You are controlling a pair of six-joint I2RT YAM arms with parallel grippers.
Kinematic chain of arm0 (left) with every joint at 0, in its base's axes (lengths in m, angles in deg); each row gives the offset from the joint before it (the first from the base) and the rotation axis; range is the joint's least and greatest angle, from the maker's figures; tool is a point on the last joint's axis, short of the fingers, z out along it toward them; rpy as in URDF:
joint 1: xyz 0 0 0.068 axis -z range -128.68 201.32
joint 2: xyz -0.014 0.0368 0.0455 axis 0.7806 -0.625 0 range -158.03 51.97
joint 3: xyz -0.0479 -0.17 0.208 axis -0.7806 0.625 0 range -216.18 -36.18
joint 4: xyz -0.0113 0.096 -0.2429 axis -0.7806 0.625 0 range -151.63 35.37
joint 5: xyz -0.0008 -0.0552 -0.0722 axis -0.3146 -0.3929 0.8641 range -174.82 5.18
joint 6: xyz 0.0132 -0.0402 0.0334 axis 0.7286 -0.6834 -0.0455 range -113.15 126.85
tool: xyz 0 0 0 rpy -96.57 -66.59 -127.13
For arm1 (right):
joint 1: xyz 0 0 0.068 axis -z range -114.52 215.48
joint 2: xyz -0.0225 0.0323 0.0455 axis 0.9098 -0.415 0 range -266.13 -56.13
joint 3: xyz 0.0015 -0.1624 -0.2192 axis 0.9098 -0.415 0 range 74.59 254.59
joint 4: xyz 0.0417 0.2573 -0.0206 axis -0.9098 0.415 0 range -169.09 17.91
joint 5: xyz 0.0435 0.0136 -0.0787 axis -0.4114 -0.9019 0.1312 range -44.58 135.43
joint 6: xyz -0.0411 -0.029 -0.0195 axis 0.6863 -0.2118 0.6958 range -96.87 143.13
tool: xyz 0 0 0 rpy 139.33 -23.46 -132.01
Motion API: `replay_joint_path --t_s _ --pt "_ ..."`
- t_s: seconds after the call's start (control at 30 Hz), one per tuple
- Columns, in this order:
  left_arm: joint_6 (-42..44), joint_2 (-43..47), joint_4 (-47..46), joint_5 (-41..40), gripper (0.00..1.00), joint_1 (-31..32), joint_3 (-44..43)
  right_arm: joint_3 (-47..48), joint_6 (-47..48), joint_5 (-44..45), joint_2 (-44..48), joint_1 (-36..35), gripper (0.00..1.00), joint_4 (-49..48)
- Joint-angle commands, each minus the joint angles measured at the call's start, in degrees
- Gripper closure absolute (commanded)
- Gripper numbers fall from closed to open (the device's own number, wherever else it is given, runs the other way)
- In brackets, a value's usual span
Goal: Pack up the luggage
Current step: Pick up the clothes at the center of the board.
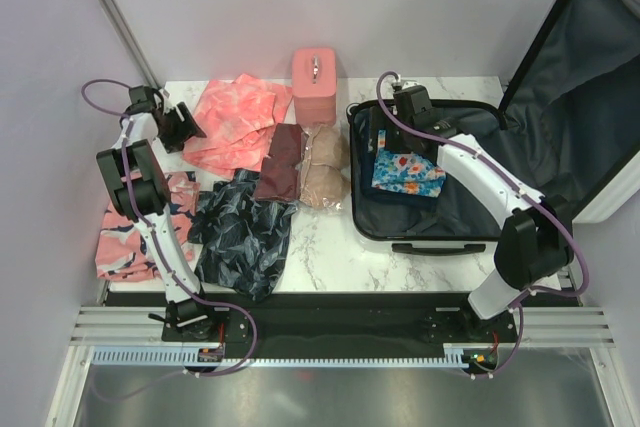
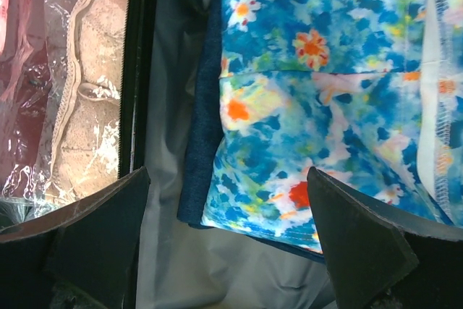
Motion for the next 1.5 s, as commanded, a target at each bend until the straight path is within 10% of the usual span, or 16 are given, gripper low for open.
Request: replay_joint_path --t_s 0.0,0.27,0.4,1.47 --pt "1.6 -1.7 0.8 3.2 0.26 0.6 2.2 3.2 -0.8 0.3 -0.6 -1.0 0.02 -0.4" --pt "0.8 -0.7 0.8 4.7 0.45 1.8 4.7 5.1 -0.1 0.8 -2.6 -3.7 0.02 -0.5" --pt "-0.6 0.8 0.8 6.8 0.98 1.8 5.2 8.1 0.8 0.4 -5.5 -5.8 0.02 -0.8" --pt "-17.2 22.6 -1.3 17.7 0.98 1.8 5.9 26.7 -21.3 -28.5 -30.7 -12.4 0.02 -24.4"
